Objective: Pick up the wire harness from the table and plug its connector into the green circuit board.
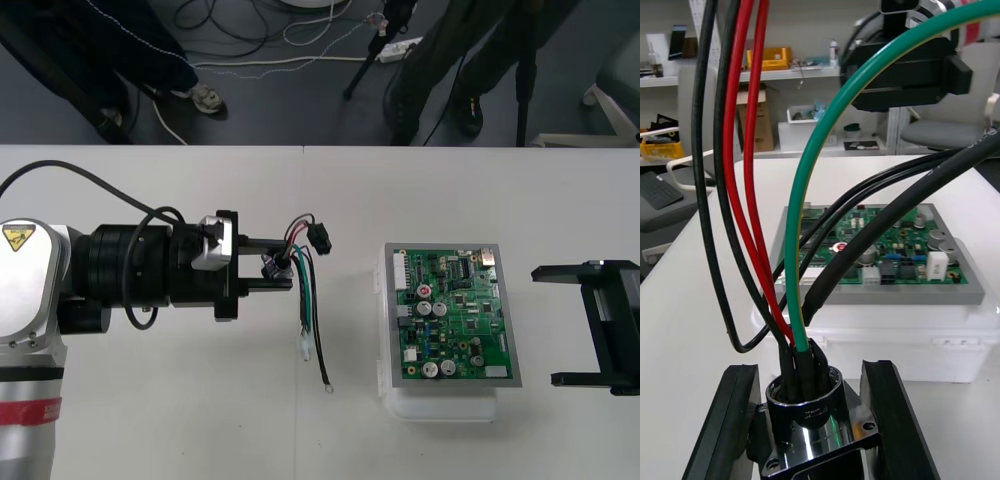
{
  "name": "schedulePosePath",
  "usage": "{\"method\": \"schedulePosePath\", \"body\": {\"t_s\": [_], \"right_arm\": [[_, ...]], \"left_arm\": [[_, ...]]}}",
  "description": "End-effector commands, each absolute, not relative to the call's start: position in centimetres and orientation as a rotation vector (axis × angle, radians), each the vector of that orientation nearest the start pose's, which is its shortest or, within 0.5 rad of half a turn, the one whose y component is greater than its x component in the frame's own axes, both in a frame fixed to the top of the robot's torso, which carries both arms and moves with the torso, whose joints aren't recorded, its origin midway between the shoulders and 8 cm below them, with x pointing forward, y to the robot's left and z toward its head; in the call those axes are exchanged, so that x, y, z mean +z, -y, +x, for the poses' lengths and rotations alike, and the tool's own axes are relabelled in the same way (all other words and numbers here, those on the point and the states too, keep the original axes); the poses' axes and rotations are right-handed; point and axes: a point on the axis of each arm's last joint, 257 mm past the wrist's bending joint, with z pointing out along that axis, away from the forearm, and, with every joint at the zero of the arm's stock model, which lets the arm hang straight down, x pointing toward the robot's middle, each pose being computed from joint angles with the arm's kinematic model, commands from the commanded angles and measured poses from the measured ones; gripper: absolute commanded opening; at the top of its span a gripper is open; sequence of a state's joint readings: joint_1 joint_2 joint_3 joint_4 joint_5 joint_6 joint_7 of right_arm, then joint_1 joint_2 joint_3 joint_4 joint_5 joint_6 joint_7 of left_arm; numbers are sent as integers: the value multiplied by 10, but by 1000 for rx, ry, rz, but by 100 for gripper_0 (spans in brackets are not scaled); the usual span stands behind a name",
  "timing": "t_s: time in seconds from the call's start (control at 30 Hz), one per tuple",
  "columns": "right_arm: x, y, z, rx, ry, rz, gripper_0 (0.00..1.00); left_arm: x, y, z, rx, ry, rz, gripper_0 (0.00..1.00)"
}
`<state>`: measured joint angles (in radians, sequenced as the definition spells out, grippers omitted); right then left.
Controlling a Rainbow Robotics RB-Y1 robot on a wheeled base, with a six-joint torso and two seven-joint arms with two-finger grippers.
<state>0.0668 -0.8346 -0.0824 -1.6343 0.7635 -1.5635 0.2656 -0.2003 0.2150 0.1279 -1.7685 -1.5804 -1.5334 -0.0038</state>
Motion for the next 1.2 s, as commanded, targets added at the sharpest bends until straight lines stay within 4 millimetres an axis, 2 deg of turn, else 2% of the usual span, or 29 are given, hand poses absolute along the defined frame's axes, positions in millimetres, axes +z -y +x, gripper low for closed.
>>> {"method": "schedulePosePath", "body": {"t_s": [0.03, 0.27, 0.67, 1.0, 1.2], "right_arm": [[-109, 210, 280, 914, -1018, -1370, 100], [-108, 210, 280, 925, -1027, -1364, 100], [-107, 211, 281, 928, -1038, -1356, 100], [-100, 216, 285, 929, -1063, -1336, 100], [-93, 219, 289, 997, -1143, -1267, 100]], "left_arm": [[-157, -17, 336, -776, -1126, 1453, 0], [-166, -8, 343, -709, -1183, 1413, 0], [-180, 10, 369, -580, -1269, 1313, 0], [-178, 17, 390, -450, -1294, 1287, 0], [-172, 23, 401, -412, -1294, 1241, 0]]}}
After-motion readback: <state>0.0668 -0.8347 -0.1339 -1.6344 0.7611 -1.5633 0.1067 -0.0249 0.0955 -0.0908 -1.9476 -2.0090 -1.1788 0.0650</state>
